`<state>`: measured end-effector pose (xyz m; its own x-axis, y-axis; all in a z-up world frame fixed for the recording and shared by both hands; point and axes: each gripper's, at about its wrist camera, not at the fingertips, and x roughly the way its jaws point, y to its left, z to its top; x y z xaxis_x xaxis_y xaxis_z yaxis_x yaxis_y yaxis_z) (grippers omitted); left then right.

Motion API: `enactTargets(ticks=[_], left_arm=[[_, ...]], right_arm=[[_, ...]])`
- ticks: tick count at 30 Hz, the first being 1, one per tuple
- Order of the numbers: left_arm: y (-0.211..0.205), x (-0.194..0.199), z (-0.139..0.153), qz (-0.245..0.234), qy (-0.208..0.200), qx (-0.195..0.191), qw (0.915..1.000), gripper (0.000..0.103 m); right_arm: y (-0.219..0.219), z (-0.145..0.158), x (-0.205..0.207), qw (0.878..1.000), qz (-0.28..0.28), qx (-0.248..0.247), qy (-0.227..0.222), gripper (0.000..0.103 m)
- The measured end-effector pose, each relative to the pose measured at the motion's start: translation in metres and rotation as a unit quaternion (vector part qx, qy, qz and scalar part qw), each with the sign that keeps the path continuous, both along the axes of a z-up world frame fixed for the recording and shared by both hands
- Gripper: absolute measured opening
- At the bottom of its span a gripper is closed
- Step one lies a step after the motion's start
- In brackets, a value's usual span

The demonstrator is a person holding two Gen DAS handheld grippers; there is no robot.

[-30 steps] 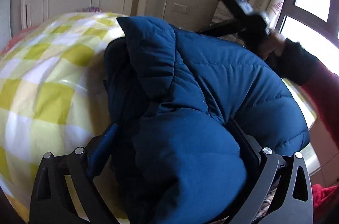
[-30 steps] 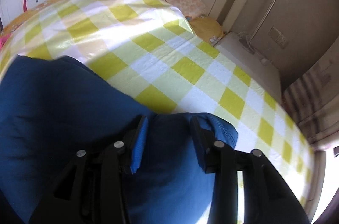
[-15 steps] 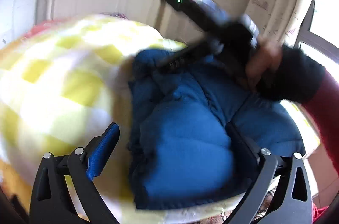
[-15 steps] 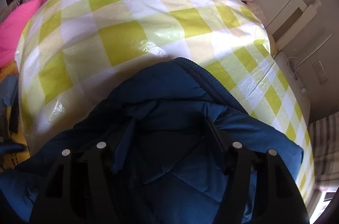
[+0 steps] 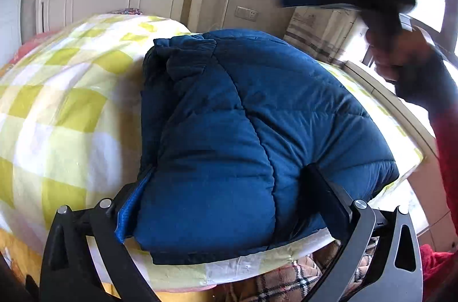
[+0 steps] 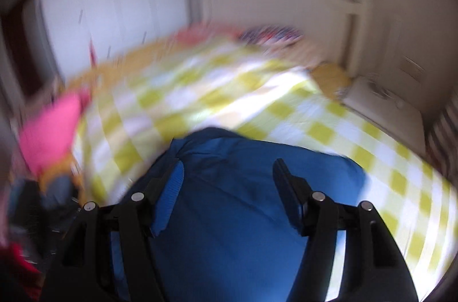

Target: Fold large clothes

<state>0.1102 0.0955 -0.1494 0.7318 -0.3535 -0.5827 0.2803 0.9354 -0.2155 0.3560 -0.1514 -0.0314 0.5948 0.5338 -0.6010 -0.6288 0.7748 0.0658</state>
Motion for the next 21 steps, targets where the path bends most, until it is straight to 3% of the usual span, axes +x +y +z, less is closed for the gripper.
enactTargets(ticks=[3, 5, 6, 7, 9, 10, 11, 13, 14, 16, 19, 21], left_arm=[[-0.002, -0.004, -0.003, 0.001, -0.002, -0.006, 1.0000, 0.099], [-0.002, -0.004, -0.004, 0.004, -0.003, -0.003, 1.0000, 0.099], [-0.003, -0.005, -0.005, 0.005, -0.004, -0.003, 1.0000, 0.099], [-0.004, -0.005, -0.004, 0.007, 0.000, 0.000, 1.0000, 0.099], [-0.002, -0.022, 0.009, 0.011, 0.000, 0.010, 0.9999, 0.099], [0.003, -0.025, 0.015, 0.016, 0.002, 0.000, 0.9999, 0.099], [0.015, -0.026, 0.023, 0.016, 0.004, -0.031, 0.9994, 0.099], [0.046, -0.024, 0.036, 0.017, 0.013, -0.117, 0.9929, 0.099], [0.057, -0.020, 0.038, 0.026, 0.022, -0.137, 0.9900, 0.099], [0.071, 0.005, 0.037, 0.044, 0.072, -0.153, 0.9846, 0.099], [0.075, 0.045, 0.018, 0.021, 0.136, -0.148, 0.9793, 0.099], [0.077, 0.071, 0.002, -0.006, 0.189, -0.178, 0.9658, 0.099]], right_arm=[[-0.042, -0.022, -0.031, 0.999, -0.037, 0.025, -0.007, 0.066], [-0.037, -0.072, -0.036, 0.998, -0.044, -0.022, 0.032, 0.066], [-0.034, -0.099, -0.040, 0.998, -0.053, -0.034, 0.030, 0.066], [-0.041, -0.107, -0.048, 0.998, -0.067, 0.004, 0.006, 0.067], [-0.052, -0.106, -0.049, 0.995, -0.080, 0.041, 0.038, 0.070], [-0.058, -0.104, -0.048, 0.993, -0.081, 0.056, 0.065, 0.083], [-0.063, -0.103, -0.049, 0.991, -0.080, 0.067, 0.082, 0.094], [-0.080, -0.101, -0.056, 0.986, -0.085, 0.106, 0.102, 0.101], [-0.089, -0.101, -0.060, 0.982, -0.089, 0.123, 0.110, 0.101], [-0.103, -0.115, -0.060, 0.969, -0.092, 0.166, 0.158, 0.101], [-0.104, -0.147, -0.051, 0.951, -0.090, 0.181, 0.235, 0.101], [-0.101, -0.161, -0.050, 0.941, -0.071, 0.210, 0.256, 0.101]])
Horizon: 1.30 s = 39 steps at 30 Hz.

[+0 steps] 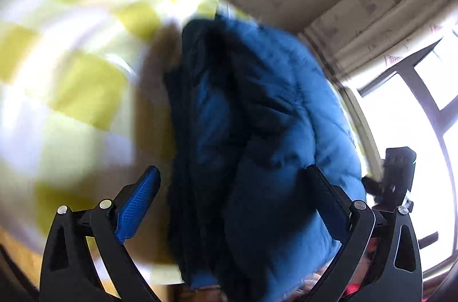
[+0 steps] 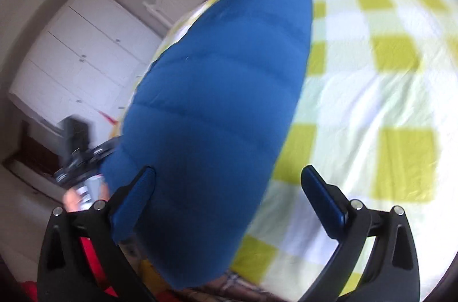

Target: Fold large clothes

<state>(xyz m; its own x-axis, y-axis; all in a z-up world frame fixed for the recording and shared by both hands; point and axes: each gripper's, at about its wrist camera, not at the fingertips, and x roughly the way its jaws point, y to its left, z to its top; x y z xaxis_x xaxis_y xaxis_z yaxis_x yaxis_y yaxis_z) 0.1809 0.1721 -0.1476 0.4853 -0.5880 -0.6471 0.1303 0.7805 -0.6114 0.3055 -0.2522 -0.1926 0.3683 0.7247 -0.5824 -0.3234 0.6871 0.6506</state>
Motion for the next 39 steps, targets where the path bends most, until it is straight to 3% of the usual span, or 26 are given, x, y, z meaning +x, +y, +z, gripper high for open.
enactTargets(ticks=[2, 4, 6, 7, 8, 11, 16, 19, 21, 24, 26, 27, 28, 30, 32, 35, 39], left_arm=[[-0.005, 0.017, -0.013, -0.030, 0.033, -0.019, 0.9988, 0.099], [-0.009, 0.027, -0.016, -0.060, 0.028, -0.034, 0.9972, 0.099], [-0.011, 0.026, -0.017, -0.069, 0.031, -0.048, 0.9960, 0.094], [-0.011, 0.022, -0.016, -0.069, 0.020, -0.067, 0.9952, 0.083], [-0.012, 0.016, -0.012, -0.066, -0.003, -0.067, 0.9955, 0.069], [-0.023, 0.001, 0.009, -0.051, -0.072, -0.053, 0.9947, 0.053], [-0.065, 0.019, 0.059, -0.068, -0.166, -0.062, 0.9818, 0.048], [-0.100, 0.055, 0.083, -0.085, -0.195, -0.075, 0.9742, 0.048], [-0.121, 0.082, 0.085, -0.092, -0.193, -0.085, 0.9732, 0.048], [-0.155, 0.116, 0.064, -0.086, -0.164, -0.072, 0.9800, 0.048], [-0.184, 0.130, 0.030, -0.081, -0.129, -0.014, 0.9882, 0.048], [-0.194, 0.133, 0.015, -0.078, -0.115, 0.016, 0.9901, 0.052], [-0.197, 0.128, 0.005, -0.066, -0.138, 0.019, 0.9880, 0.055], [-0.198, 0.121, 0.006, -0.060, -0.147, 0.027, 0.9869, 0.055], [-0.203, 0.117, 0.012, -0.063, -0.152, 0.055, 0.9848, 0.055], [-0.205, 0.118, 0.015, -0.065, -0.152, 0.060, 0.9844, 0.056], [-0.209, 0.114, 0.016, -0.060, -0.159, 0.058, 0.9837, 0.056]], right_arm=[[0.008, -0.011, 0.004, 1.000, 0.016, 0.022, 0.016, 0.101], [0.021, -0.021, 0.006, 0.998, 0.039, 0.034, 0.023, 0.101], [0.031, -0.019, 0.002, 0.999, 0.043, 0.019, -0.004, 0.101], [0.034, -0.018, -0.002, 0.999, 0.043, 0.013, -0.022, 0.098], [0.035, -0.013, -0.001, 0.998, 0.040, 0.011, -0.039, 0.087], [0.035, -0.001, -0.009, 0.994, 0.019, -0.008, -0.109, 0.066], [0.010, 0.044, 0.003, 0.976, -0.029, -0.043, -0.211, 0.060], [-0.022, 0.081, 0.022, 0.959, -0.067, -0.076, -0.264, 0.060], [-0.041, 0.089, 0.041, 0.957, -0.084, -0.088, -0.264, 0.061], [-0.064, 0.071, 0.075, 0.964, -0.092, -0.118, -0.220, 0.062], [-0.077, 0.036, 0.099, 0.972, -0.091, -0.140, -0.166, 0.064], [-0.084, 0.007, 0.114, 0.977, -0.092, -0.152, -0.120, 0.072], [-0.099, -0.009, 0.116, 0.983, -0.100, -0.102, -0.118, 0.075], [-0.105, -0.013, 0.115, 0.983, -0.109, -0.089, -0.114, 0.085], [-0.097, 0.000, 0.111, 0.975, -0.120, -0.142, -0.124, 0.089], [-0.079, 0.035, 0.094, 0.944, -0.159, -0.230, -0.175, 0.089], [-0.039, 0.077, 0.075, 0.907, -0.181, -0.269, -0.269, 0.094]])
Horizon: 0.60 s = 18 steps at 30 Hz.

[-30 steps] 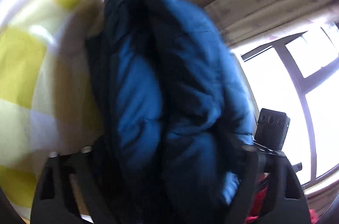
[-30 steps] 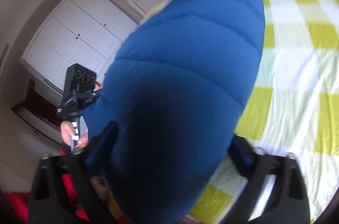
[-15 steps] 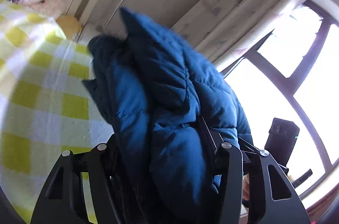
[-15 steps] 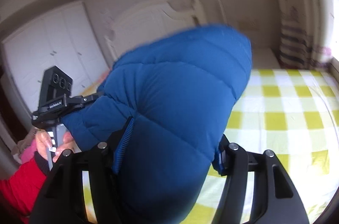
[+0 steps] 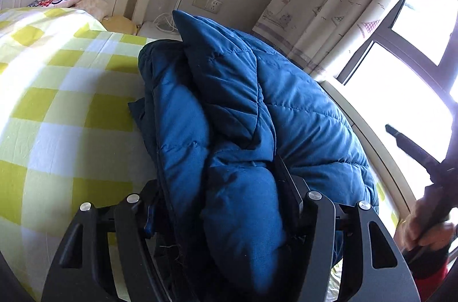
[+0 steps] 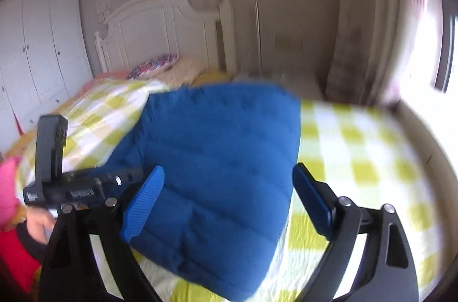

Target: Fold large clothes

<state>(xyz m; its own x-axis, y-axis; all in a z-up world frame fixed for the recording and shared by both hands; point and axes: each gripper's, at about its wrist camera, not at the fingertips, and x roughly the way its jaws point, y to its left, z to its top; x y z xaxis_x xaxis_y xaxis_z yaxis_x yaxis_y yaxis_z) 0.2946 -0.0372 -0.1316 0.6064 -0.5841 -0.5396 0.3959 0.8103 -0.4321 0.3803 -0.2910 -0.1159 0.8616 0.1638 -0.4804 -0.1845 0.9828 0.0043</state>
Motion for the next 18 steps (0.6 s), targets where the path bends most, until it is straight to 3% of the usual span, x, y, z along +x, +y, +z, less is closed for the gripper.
enactTargets(ticks=[2, 3, 5, 9, 12, 16, 18], left_arm=[[0.000, -0.002, 0.000, 0.000, 0.000, -0.001, 1.0000, 0.056], [0.004, -0.002, -0.002, 0.000, -0.001, 0.000, 1.0000, 0.056], [0.005, -0.002, -0.002, 0.000, 0.000, 0.001, 1.0000, 0.056], [0.003, -0.001, -0.004, -0.001, -0.002, 0.011, 0.9999, 0.056], [0.004, -0.002, -0.004, -0.003, -0.002, 0.007, 1.0000, 0.057], [0.007, -0.007, -0.003, 0.005, -0.003, 0.009, 0.9999, 0.061], [0.006, -0.020, 0.010, 0.038, -0.023, 0.050, 0.9977, 0.069]], right_arm=[[0.019, -0.002, 0.009, 0.999, -0.016, -0.050, -0.014, 0.100], [0.028, -0.011, 0.018, 0.998, -0.019, -0.065, 0.000, 0.100], [0.042, -0.047, 0.047, 0.992, -0.020, -0.099, 0.082, 0.101], [0.034, -0.077, 0.046, 0.995, -0.022, -0.053, 0.078, 0.101], [0.031, -0.069, 0.041, 0.993, -0.030, -0.070, 0.089, 0.101], [0.031, -0.051, 0.016, 0.995, -0.061, -0.066, 0.046, 0.100], [0.023, -0.042, -0.014, 0.997, -0.066, -0.032, 0.023, 0.100]])
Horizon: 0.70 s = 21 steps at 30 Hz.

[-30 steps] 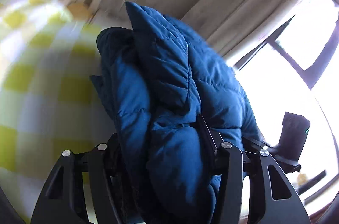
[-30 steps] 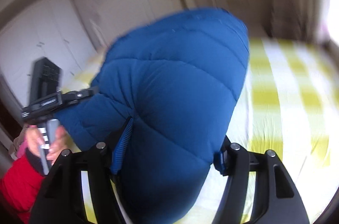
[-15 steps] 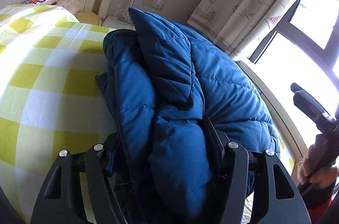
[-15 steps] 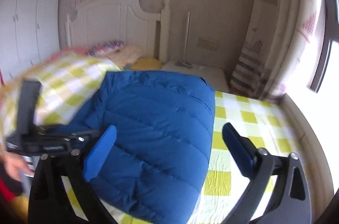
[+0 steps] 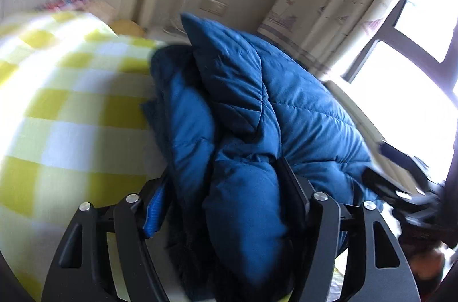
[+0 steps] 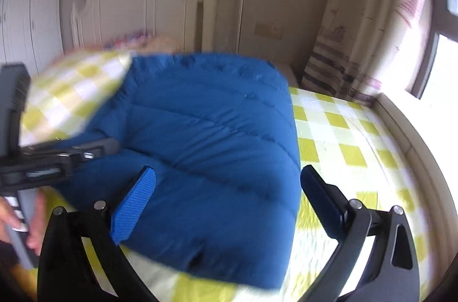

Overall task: Fold large clothes
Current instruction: 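Release the folded jacket with both tools and pull them back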

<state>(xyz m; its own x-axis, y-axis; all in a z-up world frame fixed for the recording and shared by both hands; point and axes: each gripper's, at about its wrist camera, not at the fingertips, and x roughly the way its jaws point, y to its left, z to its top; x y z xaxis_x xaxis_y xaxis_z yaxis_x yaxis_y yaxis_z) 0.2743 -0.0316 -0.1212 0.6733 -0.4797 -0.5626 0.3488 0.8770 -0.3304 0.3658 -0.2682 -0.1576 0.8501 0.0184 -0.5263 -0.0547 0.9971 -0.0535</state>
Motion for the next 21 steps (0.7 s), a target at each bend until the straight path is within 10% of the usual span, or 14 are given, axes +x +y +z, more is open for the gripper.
enactTargets(ticks=[2, 4, 8, 13, 21], left_arm=[[-0.003, -0.025, 0.020, 0.070, -0.058, 0.071, 0.9933, 0.099], [-0.011, -0.064, 0.044, 0.104, -0.139, 0.127, 0.9766, 0.099], [-0.027, -0.112, 0.070, 0.174, -0.166, 0.215, 0.9467, 0.099], [-0.024, -0.149, 0.092, 0.142, -0.152, 0.136, 0.9687, 0.099], [-0.037, -0.174, 0.111, 0.135, -0.167, 0.136, 0.9671, 0.099]], right_arm=[[-0.019, 0.009, -0.034, 0.999, -0.013, 0.022, -0.023, 0.101], [-0.027, 0.012, -0.056, 0.998, -0.012, 0.048, -0.026, 0.101], [-0.034, 0.019, -0.082, 0.998, -0.026, 0.055, -0.006, 0.101], [-0.043, 0.047, -0.114, 0.995, -0.048, 0.085, -0.008, 0.101], [-0.043, 0.075, -0.143, 0.996, -0.042, 0.067, -0.039, 0.101]])
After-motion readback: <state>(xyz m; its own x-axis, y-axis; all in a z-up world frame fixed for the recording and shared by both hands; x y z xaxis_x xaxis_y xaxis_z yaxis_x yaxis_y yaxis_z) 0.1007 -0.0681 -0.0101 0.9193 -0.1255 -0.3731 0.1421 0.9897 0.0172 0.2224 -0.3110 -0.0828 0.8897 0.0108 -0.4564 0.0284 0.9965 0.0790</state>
